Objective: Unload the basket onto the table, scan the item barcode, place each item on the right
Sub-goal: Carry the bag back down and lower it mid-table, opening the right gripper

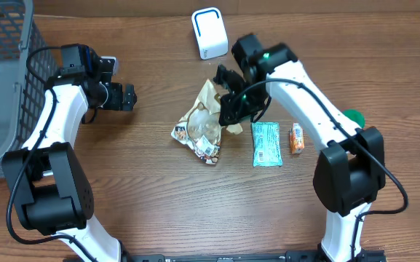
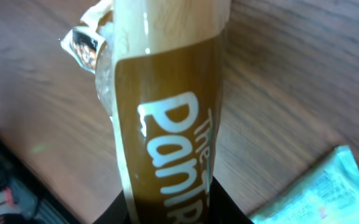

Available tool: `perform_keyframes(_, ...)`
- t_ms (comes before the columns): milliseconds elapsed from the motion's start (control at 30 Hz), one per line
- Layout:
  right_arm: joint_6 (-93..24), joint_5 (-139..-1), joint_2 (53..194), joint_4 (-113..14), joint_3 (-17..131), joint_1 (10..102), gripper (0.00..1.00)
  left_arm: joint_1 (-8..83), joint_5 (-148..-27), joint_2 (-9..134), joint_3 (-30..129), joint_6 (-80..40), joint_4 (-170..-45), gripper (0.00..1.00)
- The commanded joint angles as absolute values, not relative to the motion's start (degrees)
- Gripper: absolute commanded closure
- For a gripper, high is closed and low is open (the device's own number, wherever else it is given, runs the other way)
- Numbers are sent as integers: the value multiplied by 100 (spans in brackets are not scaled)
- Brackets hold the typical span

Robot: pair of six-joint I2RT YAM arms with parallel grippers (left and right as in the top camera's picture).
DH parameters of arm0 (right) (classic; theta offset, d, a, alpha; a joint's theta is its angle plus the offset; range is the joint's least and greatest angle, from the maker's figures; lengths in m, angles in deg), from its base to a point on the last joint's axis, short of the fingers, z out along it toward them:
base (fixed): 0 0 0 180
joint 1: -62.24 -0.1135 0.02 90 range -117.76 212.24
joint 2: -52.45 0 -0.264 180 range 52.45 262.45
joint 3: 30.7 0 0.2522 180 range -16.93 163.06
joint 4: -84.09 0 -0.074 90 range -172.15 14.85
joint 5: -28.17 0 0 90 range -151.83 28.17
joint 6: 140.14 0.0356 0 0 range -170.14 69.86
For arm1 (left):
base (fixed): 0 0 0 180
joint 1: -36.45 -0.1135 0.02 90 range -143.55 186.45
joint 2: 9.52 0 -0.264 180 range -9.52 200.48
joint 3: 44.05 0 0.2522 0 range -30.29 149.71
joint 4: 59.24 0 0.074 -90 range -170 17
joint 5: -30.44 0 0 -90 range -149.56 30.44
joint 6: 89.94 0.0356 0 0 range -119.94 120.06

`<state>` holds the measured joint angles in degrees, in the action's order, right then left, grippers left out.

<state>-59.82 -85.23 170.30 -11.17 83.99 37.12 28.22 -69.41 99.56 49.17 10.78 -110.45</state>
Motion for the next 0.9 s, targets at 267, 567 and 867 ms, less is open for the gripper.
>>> perform_keyframes(267,-6115,-8656,17056,-2256,7455,3705,84,2857,-6965,9764,5048,1122,-11043,0)
perform_keyframes(567,-6041,-8630,16995,-2336,7658,3705,14,2857,-6965,9764,5048,1122,-11043,0)
perform_keyframes(867,-5418,-7924,16936,-2754,7684,3646,14,2857,-6965,9764,5048,1122,-11043,0)
